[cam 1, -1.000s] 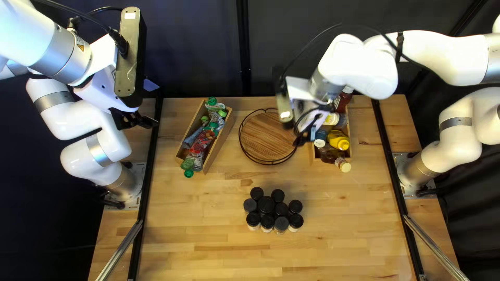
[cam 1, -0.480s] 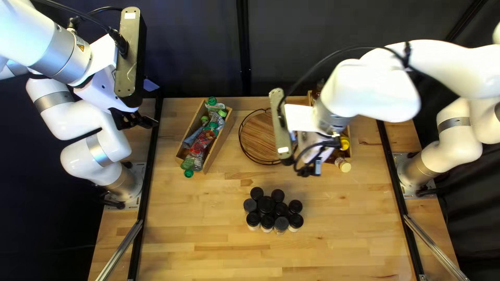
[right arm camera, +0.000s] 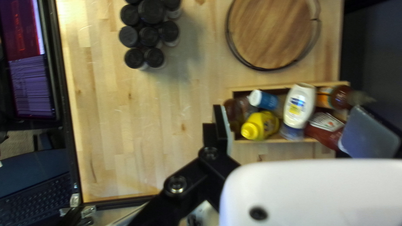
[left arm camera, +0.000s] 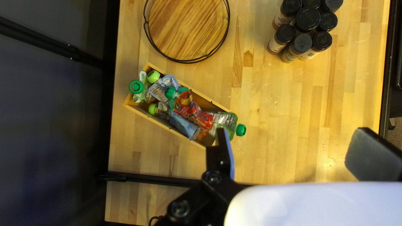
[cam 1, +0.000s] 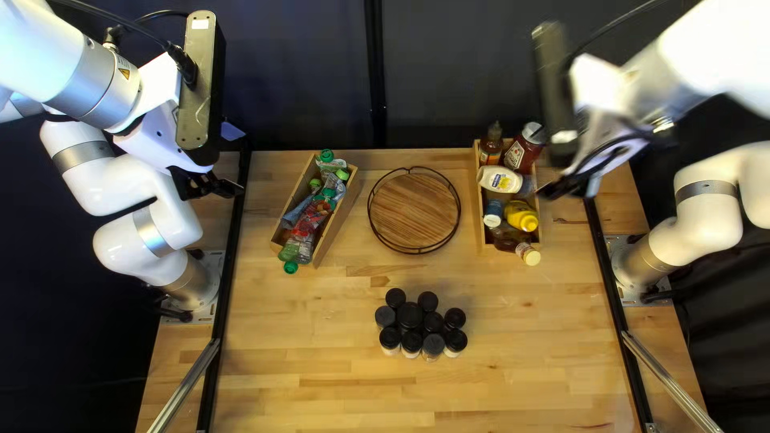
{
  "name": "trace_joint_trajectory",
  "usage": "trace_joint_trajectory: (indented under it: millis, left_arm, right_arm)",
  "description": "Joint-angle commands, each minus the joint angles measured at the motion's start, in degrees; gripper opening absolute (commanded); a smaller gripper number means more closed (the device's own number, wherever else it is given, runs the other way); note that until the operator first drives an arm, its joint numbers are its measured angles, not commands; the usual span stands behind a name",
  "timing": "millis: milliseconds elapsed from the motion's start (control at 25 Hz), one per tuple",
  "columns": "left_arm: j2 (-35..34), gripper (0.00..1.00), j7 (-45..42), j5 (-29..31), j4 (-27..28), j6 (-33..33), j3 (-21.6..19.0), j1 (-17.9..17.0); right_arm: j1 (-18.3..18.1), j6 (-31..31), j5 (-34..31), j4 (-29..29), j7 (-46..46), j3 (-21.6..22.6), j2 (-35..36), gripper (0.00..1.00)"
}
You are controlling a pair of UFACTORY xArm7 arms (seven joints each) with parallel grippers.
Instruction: Separate condiments, baby food and spices and place it in 3 different racks/containers
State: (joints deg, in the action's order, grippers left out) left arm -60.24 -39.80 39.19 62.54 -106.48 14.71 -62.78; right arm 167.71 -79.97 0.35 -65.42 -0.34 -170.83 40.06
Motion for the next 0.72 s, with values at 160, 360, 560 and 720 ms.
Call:
trace_joint_trajectory:
  millis: [160, 360, 560, 720]
  left_arm:
    - [0.00, 1.00, 0.00, 0.00, 0.00, 0.00, 0.00, 0.00]
    - [0.00, 1.00, 0.00, 0.00, 0.00, 0.00, 0.00, 0.00]
    - [0.00, 1.00, 0.00, 0.00, 0.00, 0.00, 0.00, 0.00]
    - [0.00, 1.00, 0.00, 0.00, 0.00, 0.00, 0.00, 0.00]
  right_arm:
    - [0.92, 2.70, -0.29, 8.70, -2.15, -2.36, 9.81, 1.00]
    - [0.99, 3.65, -0.03, 9.10, -1.52, -1.71, 9.82, 1.00]
    - [0.99, 3.65, -0.03, 9.10, -1.52, -1.71, 9.82, 1.00]
    - [0.99, 3.65, -0.03, 9.10, -1.52, -1.71, 9.82, 1.00]
